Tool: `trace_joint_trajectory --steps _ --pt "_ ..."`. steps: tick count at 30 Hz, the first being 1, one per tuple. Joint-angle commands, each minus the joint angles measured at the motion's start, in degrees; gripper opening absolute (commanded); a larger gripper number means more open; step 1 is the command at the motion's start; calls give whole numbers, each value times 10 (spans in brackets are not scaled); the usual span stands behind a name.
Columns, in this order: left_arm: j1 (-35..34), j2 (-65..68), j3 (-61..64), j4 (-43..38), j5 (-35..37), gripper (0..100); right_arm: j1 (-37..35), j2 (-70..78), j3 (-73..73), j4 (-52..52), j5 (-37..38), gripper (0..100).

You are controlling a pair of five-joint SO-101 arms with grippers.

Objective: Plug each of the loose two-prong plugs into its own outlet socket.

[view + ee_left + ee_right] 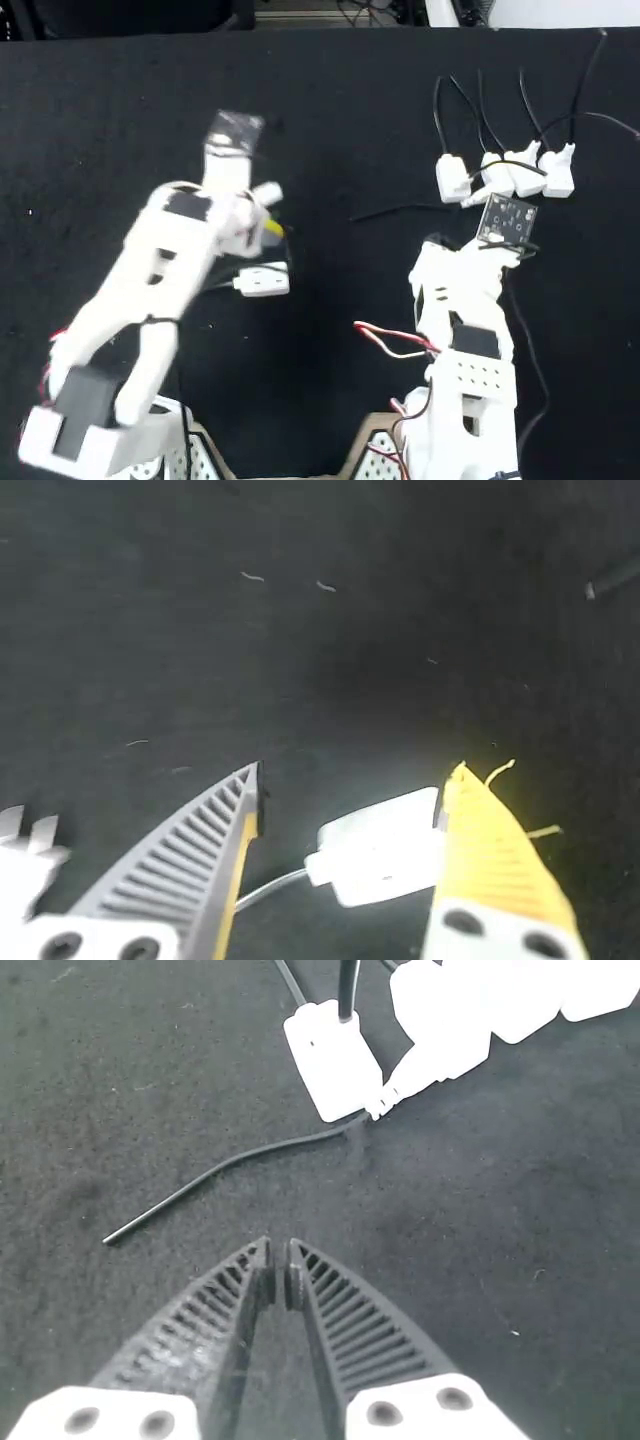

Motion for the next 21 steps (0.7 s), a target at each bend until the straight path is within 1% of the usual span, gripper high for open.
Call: trace_joint_trajectory --steps 1,6,9,11,14,16,21 --pt "-72 -59 -63 69 -50 289 -13 -15 -33 -14 -1 18" --pt "-185 -58 -64 135 -144 288 -13 -15 -32 -14 -1 18" --pt "-248 -34 -57 148 -204 288 -13 -15 -32 -14 -1 18" --pt "-278 -7 -57 156 -255 288 -13 -15 -32 -14 -1 18" --pt "-298 43 -63 165 -323 288 -13 -15 -31 -14 -1 18" --pt "-303 71 -63 161 -349 288 -13 -15 -31 -14 -1 18" --pt "-304 128 -86 120 -360 288 -13 -15 -31 -14 -1 18"
